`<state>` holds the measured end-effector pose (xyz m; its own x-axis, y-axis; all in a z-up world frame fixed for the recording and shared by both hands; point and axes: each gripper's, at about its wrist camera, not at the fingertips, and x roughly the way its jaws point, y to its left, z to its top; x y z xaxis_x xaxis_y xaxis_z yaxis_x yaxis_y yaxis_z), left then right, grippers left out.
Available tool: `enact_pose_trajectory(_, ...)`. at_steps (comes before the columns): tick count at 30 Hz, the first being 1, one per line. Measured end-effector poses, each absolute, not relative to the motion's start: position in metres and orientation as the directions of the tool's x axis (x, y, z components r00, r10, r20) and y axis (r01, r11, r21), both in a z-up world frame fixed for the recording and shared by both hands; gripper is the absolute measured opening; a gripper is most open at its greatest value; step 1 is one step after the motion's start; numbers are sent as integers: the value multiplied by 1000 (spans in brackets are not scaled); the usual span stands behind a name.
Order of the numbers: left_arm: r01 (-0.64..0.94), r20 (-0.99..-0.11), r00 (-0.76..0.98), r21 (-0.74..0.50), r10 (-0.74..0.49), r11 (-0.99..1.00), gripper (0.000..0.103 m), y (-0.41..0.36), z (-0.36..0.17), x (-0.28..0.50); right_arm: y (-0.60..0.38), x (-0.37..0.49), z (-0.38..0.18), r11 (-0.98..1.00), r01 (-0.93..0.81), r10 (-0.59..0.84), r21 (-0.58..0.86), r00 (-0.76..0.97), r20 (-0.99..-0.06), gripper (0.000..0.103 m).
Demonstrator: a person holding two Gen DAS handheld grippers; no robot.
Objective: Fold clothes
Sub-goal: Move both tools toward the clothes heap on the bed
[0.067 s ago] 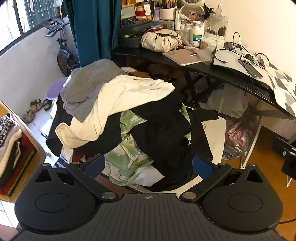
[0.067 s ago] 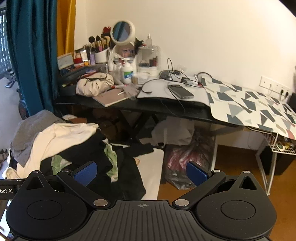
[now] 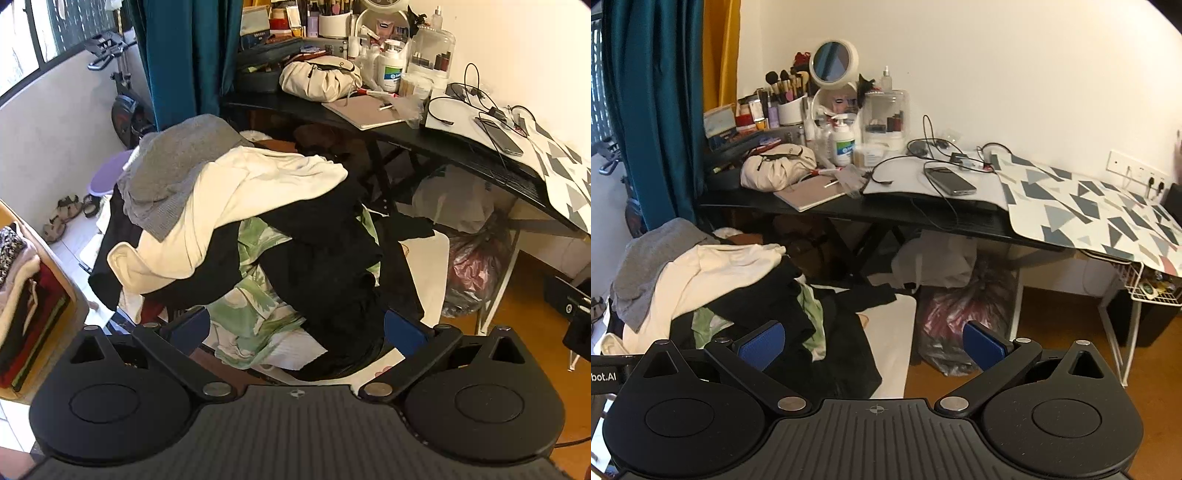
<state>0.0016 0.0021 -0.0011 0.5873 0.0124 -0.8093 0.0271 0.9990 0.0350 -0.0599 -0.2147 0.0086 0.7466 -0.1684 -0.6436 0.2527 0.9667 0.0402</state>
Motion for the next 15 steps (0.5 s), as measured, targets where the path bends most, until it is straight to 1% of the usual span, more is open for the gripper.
enact_pose_trajectory(8,74,-811,583,7,-37,997,103,10,-5,8,-212,-68,9,961,276,-194,34,752,-631,102)
enact_pose_trajectory(12,97,-812,580,-6,-62,995,103,14,-7,11,-193,-62,12,954,300,-230,0,733,-639,102)
enact_pose_trajectory(15,102,-813,578,-9,-67,995,103,25,-7,13,-182,-58,11,947,322,-246,1,724,-644,102)
